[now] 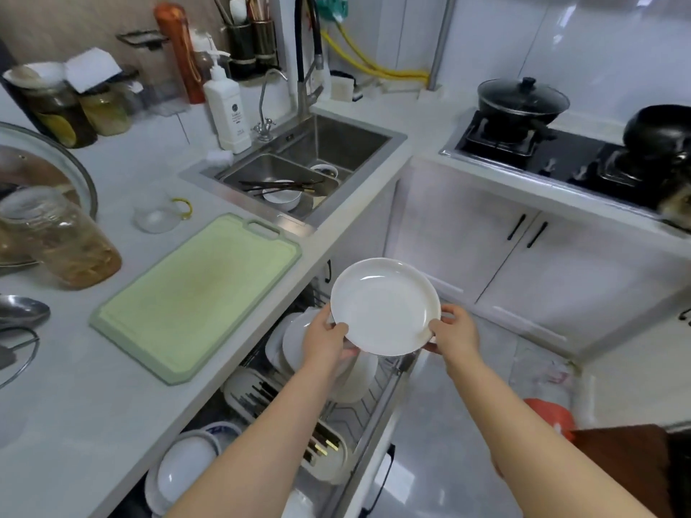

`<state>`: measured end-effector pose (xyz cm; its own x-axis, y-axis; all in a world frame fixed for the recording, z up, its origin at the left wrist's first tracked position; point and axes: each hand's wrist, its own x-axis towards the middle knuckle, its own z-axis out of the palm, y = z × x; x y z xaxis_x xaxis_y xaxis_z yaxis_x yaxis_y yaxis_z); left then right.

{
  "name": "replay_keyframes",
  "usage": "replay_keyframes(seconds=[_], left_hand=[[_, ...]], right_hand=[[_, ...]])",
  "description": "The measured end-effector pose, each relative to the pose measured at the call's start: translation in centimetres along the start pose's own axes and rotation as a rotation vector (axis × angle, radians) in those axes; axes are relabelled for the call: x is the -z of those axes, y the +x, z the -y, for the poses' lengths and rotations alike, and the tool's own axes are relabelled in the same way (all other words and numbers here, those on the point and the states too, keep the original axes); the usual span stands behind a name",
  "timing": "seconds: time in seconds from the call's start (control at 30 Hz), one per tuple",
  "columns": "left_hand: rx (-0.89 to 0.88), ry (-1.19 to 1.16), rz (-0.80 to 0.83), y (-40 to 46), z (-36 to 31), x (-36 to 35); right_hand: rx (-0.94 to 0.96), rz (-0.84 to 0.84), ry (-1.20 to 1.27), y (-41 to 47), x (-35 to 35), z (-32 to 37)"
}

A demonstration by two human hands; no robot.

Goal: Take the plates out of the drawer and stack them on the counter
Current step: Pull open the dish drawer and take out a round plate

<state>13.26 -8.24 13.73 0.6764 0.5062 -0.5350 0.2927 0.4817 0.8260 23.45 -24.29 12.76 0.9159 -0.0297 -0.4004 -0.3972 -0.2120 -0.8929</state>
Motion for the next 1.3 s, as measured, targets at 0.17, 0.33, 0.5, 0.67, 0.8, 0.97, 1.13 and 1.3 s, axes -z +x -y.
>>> replay_keyframes(seconds=[0.17,0.33,0.5,0.67,0.8,0.97,1.13,1.3], left_hand=[[-0.044,0.018,0.033,-2.1,-0.5,-3.4],[-0.049,0.01,0.002,-3.5,0.3,-7.8],[-0.045,-0.044,-0.016,-5.3,1.8,-12.4],[-0.023,-0.092,-0.031,-6.2,2.7,-15.9],[-0.017,-0.101,-0.041,-6.4,2.2,-17.8],[-0.013,-0.083,-0.026,-4.6,0.8,-19.2],[0.005,-0.037,0.017,-1.3,-1.0,-20.6],[-0.002,-0.003,0.076,1.9,-3.2,-21.7]], right_hand=[[0.008,-0.001,0.079,0.0,3.9,1.1],[0.01,0.038,0.122,1.0,8.6,1.8],[0.014,0.07,0.153,2.6,13.4,2.4],[0.015,0.09,0.159,4.4,16.8,2.6],[0.009,0.092,0.168,5.6,18.0,3.3],[0.001,0.101,0.181,7.5,18.1,4.3],[-0.011,0.056,0.218,9.8,17.6,5.7],[-0.033,0.015,0.236,12.2,16.6,7.4]])
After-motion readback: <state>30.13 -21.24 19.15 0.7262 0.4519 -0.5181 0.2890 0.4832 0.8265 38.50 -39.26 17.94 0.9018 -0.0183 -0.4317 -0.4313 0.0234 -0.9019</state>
